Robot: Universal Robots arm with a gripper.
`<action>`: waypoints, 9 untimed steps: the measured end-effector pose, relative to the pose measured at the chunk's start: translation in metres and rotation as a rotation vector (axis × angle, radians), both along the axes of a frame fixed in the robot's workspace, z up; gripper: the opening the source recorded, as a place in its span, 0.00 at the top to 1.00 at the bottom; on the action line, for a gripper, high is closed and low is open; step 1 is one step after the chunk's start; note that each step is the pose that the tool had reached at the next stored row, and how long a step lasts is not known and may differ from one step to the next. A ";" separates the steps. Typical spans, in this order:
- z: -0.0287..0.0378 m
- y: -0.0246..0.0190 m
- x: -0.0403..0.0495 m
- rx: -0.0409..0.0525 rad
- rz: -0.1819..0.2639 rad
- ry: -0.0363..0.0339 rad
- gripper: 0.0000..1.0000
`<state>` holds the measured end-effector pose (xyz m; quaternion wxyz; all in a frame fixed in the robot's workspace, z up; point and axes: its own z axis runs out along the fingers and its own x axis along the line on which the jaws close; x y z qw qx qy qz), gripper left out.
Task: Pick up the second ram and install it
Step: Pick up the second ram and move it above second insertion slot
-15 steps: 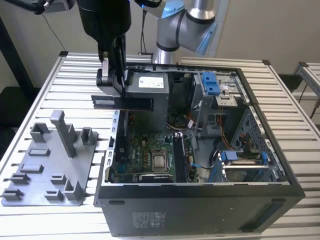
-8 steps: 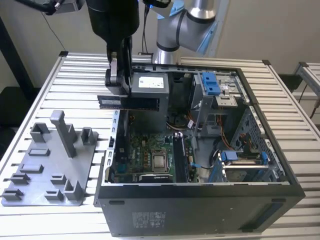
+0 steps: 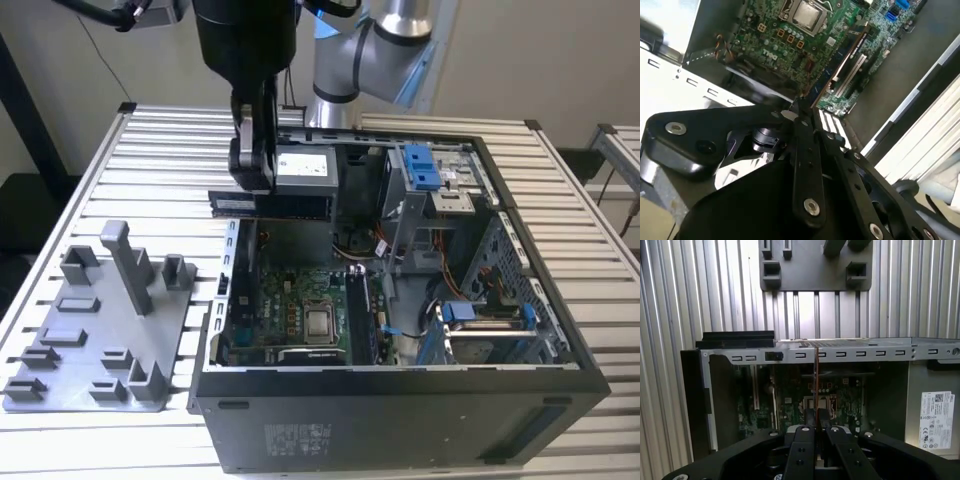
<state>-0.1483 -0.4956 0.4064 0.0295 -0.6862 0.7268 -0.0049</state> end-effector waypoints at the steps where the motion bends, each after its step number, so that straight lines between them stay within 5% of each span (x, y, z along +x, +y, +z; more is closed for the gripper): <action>1: 0.0000 0.0000 0.0017 0.0001 0.000 0.0001 0.86; 9: 0.0000 0.0000 0.0155 0.0009 0.002 0.0000 0.86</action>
